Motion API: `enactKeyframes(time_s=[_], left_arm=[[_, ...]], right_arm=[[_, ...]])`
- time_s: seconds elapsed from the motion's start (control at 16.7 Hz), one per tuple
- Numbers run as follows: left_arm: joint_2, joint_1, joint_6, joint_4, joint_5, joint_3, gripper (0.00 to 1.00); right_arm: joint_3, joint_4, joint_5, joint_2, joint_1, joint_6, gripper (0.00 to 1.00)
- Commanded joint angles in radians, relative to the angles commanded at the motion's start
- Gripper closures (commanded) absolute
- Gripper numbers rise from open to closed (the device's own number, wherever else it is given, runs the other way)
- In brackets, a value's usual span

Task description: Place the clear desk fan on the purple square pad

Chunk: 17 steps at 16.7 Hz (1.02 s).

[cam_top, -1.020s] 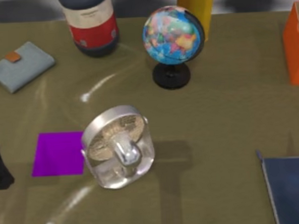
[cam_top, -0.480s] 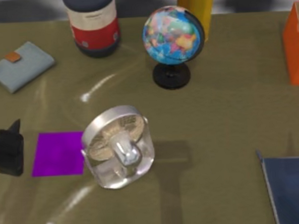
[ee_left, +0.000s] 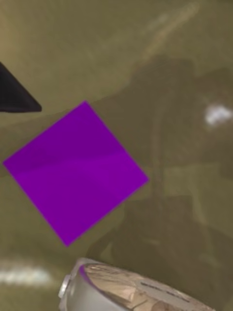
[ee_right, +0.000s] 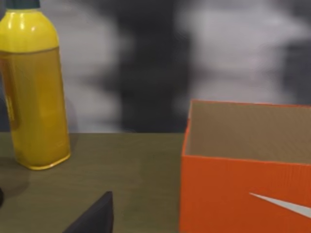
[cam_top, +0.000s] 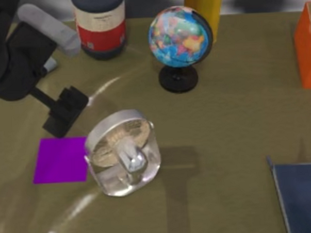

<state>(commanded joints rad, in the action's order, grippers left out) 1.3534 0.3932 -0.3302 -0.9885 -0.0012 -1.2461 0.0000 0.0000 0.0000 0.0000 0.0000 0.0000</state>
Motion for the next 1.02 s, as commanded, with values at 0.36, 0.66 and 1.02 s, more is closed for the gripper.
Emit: enactKeyframes(time_s=[0.36, 0.66, 1.02], left_arm=[[0.471, 0.129, -0.106, -0.317, 0.001, -0.436, 0.00], [0.625, 0.173, -0.143, -0.425, 0.002, -0.574, 0.00], [0.622, 0.170, -0.145, -0.405, 0.002, -0.553, 0.00]], right_arm=[[0.000, 0.000, 0.000, 0.000, 0.000, 0.000, 0.00], [0.000, 0.000, 0.000, 0.000, 0.000, 0.000, 0.00], [0.000, 0.000, 0.000, 0.000, 0.000, 0.000, 0.00]])
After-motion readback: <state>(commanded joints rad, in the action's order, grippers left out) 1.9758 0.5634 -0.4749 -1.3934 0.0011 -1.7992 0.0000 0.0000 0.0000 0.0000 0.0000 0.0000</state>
